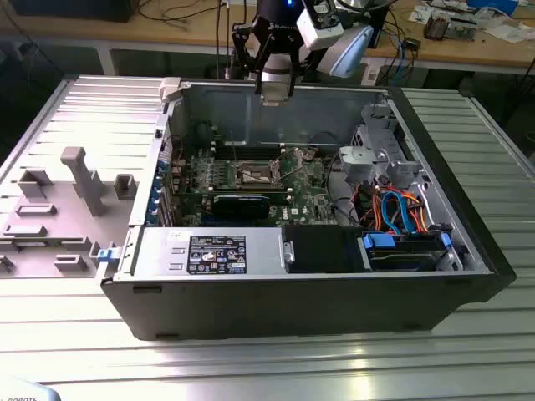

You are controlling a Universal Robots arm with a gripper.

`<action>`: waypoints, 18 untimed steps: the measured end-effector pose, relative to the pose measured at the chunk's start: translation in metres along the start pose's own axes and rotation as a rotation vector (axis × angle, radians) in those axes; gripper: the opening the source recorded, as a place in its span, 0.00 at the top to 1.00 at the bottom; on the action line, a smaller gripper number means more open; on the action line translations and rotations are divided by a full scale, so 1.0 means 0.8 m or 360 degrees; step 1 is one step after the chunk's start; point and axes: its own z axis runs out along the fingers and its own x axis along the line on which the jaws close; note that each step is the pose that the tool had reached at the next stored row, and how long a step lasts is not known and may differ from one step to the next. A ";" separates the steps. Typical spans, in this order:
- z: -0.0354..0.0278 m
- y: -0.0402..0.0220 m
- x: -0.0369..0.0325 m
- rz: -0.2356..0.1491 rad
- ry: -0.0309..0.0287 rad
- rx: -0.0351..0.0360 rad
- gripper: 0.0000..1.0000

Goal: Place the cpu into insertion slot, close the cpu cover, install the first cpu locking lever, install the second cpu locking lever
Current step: 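Place the cpu into insertion slot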

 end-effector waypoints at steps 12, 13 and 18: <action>0.0001 0.0000 0.0000 0.0013 -0.00011 0.0000 0.46; 0.0001 0.0000 0.0000 0.0021 -0.00018 -0.0001 0.46; 0.0003 0.0000 0.0001 0.0068 -0.00059 -0.0001 0.46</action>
